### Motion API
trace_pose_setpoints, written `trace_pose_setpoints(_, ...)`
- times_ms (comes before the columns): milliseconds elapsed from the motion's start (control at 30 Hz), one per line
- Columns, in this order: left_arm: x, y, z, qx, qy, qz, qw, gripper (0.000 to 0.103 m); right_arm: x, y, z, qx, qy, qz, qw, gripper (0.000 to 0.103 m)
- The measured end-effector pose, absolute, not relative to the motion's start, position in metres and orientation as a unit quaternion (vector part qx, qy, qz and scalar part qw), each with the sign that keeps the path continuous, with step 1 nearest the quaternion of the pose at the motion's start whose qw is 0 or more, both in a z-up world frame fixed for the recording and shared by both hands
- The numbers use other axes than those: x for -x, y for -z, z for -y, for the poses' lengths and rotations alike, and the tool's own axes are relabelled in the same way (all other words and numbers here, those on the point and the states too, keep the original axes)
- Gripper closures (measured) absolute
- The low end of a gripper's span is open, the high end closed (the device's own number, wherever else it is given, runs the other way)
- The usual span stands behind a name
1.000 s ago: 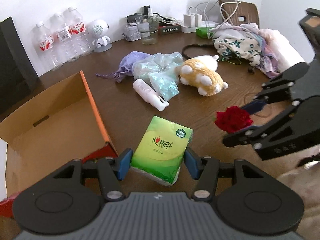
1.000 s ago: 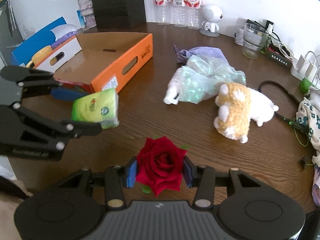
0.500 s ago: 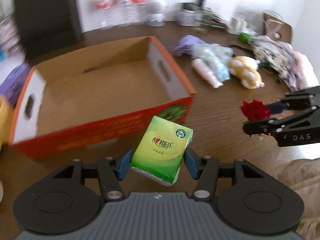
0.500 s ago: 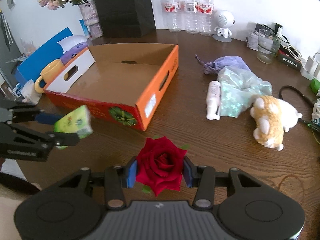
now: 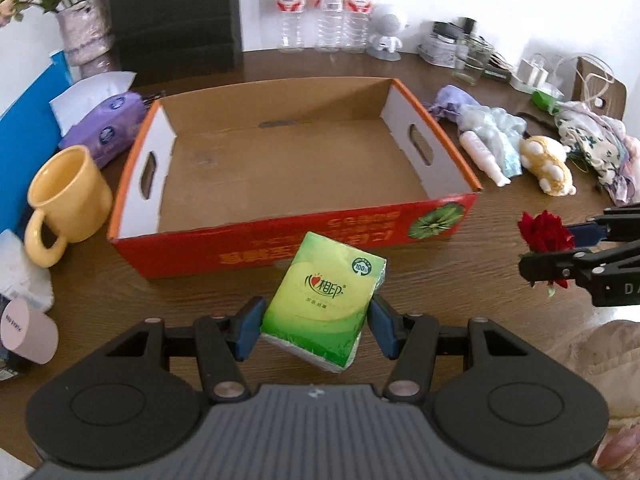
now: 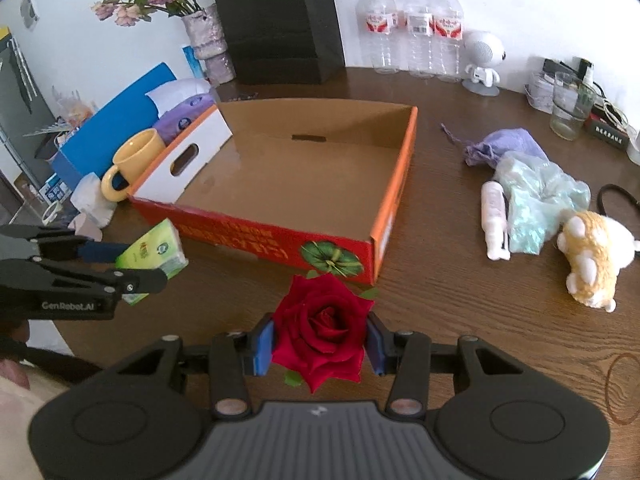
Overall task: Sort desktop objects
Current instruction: 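Carry the rose in the right tool and tissue pack in the left tool over the tray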
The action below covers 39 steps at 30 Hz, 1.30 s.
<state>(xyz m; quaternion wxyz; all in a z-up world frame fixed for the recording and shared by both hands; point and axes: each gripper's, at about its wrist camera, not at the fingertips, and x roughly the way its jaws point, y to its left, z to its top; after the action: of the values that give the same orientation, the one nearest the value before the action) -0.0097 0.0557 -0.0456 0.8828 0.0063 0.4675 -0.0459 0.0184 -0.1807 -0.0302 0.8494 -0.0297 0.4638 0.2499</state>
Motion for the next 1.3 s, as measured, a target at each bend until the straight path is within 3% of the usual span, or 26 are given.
trace_pose_setpoints(733, -0.021, 0.025, -0.127, 0.024, 0.039, -0.422, 0.905, 0.046, -0.045, 0.012, 0.103, 0.027, -0.239, -0.435, 0.868, 0.058)
trace_pose_setpoints(1300, -0.109, 0.031, -0.135, 0.024, 0.035, -0.427, 0.903, 0.046, -0.130, 0.022, 0.071, 0.041, -0.241, -0.436, 0.866, 0.058)
